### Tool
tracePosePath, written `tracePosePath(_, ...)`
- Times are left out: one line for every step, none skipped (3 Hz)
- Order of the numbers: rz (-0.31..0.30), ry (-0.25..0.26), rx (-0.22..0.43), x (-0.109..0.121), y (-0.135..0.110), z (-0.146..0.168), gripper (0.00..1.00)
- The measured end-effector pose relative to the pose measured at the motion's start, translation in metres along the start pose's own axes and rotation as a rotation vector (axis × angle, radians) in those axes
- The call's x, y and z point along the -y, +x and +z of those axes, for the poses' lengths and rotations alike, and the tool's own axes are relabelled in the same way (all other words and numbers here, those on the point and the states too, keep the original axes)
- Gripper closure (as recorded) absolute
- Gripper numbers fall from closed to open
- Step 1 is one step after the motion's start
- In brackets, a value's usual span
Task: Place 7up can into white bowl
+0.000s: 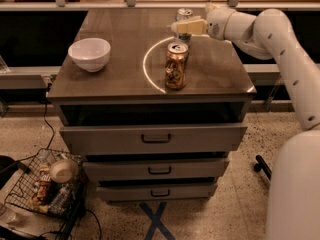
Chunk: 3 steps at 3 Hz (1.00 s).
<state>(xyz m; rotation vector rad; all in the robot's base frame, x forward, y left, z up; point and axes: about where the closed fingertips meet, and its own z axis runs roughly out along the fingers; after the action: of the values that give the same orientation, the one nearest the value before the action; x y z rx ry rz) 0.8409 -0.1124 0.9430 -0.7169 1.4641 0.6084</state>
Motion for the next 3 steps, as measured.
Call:
tracePosePath(0.029, -0.006, 0.011, 0.004, 0.011, 0.019, 0.00)
tracePosePath(0.066, 0.007, -0.008, 0.012, 0.029, 0.027, 0.14)
tracePosePath(0.068, 0.003, -0.009, 0.010, 0.030, 0.029, 0.38)
